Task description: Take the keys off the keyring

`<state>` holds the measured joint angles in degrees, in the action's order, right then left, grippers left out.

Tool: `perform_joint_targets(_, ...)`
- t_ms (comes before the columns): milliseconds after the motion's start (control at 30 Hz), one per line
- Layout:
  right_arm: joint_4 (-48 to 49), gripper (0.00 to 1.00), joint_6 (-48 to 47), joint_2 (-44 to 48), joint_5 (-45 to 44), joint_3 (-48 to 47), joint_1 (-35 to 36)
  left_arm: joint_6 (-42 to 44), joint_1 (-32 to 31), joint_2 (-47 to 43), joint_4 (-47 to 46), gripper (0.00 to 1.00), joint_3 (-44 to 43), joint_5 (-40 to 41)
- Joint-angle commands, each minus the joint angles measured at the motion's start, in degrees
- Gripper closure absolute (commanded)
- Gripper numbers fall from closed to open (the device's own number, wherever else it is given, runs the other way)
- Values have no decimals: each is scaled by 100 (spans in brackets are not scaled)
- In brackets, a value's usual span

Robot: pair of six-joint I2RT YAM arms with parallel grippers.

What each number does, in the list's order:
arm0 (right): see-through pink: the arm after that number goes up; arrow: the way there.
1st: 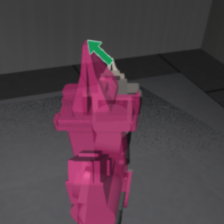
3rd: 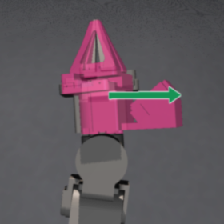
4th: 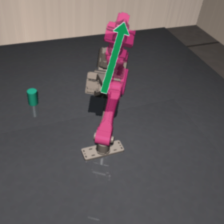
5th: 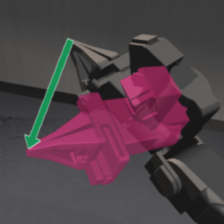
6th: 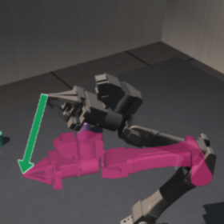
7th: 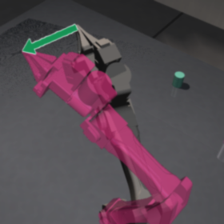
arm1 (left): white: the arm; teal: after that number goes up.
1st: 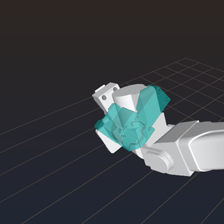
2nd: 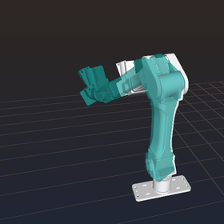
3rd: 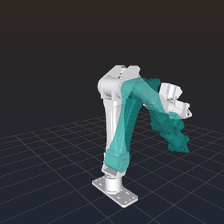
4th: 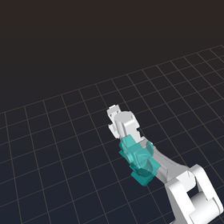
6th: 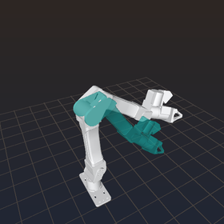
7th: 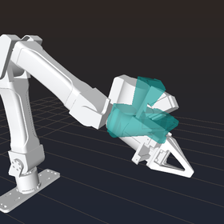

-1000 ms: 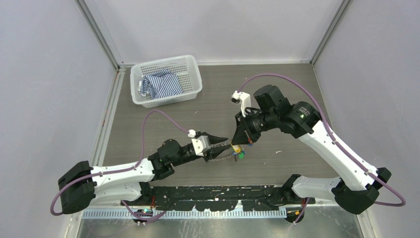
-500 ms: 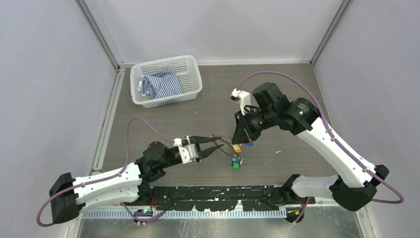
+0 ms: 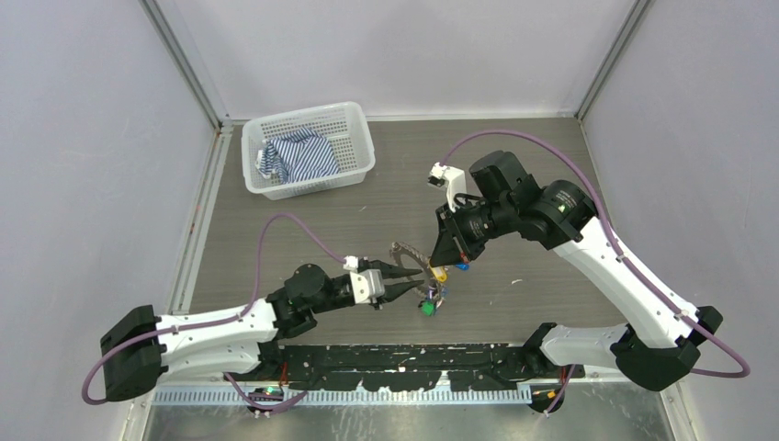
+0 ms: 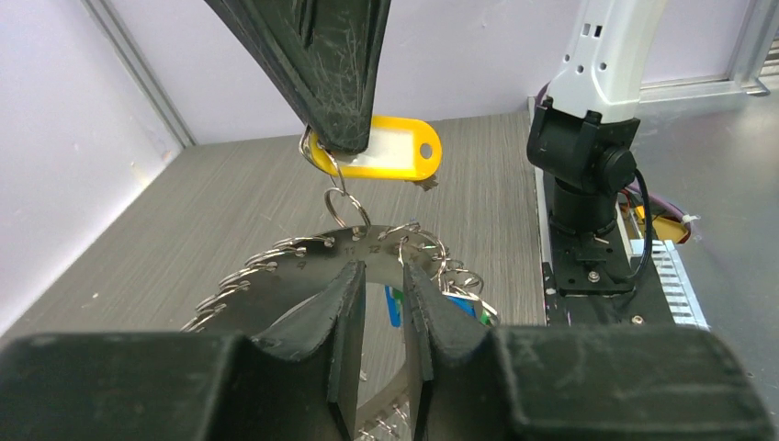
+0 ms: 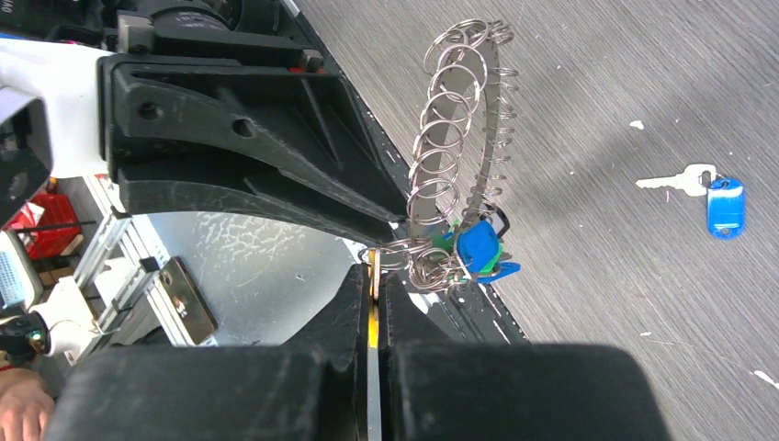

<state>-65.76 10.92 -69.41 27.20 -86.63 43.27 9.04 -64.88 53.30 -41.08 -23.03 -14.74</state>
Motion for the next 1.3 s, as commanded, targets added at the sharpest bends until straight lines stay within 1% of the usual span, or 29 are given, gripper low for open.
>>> perform_joint_targets(0, 207, 99, 56, 120, 286, -223, -28, -182, -49, 209, -917, 77, -39, 124)
perform_joint_targets(200, 220, 99, 95, 121, 277, -246, -28, -291, -72, 361, -1295, 77, -43, 203)
perform_joint_targets(600, 212, 99, 120, 103, 290, -293, -26, -284, -170, 774, -1618, 77, -110, 336)
perform_joint_targets(1000, 183, 99, 147, 63, 294, -346, -22, -41, -236, 908, -2093, 78, -46, 878)
perform_joint_targets(1267, 175, 99, 161, 11, 258, -426, -28, -7, -250, 925, -2112, 79, -14, 796)
